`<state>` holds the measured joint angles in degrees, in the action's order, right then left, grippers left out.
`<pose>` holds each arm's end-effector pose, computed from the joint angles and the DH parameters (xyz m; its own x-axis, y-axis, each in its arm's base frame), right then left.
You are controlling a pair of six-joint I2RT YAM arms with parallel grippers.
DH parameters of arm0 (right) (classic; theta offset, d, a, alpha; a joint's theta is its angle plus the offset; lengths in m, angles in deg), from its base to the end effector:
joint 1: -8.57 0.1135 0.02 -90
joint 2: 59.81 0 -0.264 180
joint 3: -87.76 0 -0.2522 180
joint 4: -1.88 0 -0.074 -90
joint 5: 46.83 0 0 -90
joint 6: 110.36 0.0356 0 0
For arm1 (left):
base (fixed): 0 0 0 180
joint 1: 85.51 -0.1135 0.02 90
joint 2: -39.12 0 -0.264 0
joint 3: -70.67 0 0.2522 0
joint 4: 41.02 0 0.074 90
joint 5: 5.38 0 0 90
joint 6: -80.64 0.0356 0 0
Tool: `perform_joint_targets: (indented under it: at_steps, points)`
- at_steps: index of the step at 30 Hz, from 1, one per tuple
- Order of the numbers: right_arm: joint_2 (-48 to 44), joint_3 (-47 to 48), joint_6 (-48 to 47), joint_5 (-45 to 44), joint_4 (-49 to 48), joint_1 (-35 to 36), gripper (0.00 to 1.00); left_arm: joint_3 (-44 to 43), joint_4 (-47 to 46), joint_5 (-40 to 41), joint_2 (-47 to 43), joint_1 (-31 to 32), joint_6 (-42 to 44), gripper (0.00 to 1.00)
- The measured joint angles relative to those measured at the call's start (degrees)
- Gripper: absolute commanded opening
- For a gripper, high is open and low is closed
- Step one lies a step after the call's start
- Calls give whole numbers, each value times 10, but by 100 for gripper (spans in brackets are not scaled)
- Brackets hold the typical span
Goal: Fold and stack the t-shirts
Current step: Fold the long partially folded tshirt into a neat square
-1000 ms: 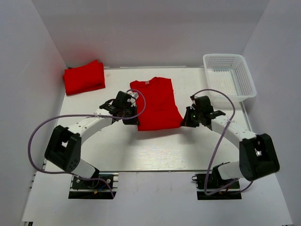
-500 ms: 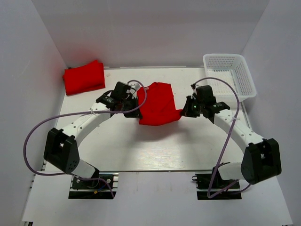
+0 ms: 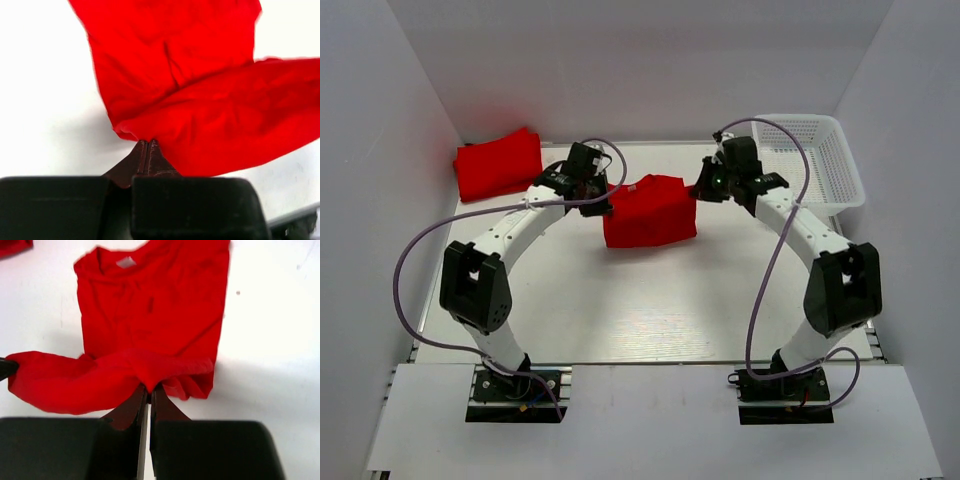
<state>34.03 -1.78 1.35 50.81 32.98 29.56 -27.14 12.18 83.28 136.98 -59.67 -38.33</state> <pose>0.3526 0.1404 0.3002 -0.6602 0.1394 -0.7380 -0.2294 0.8983 0.3749 0.3361 -0.1637 0.2870 -0.8481 -0.1273 -0.5144 0.0429 0.9510 -0.3062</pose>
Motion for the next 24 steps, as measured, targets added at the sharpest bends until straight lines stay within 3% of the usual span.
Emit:
perform_joint_targets:
  at_steps: [11, 24]
  points:
    - [140, 150, -27, -14, 10, -8, 0, -73, -33, 18, 89, -44, 5, 0]
    - [236, 251, -28, 5, 22, -17, 0, -137, -70, -8, 176, -85, 20, 0]
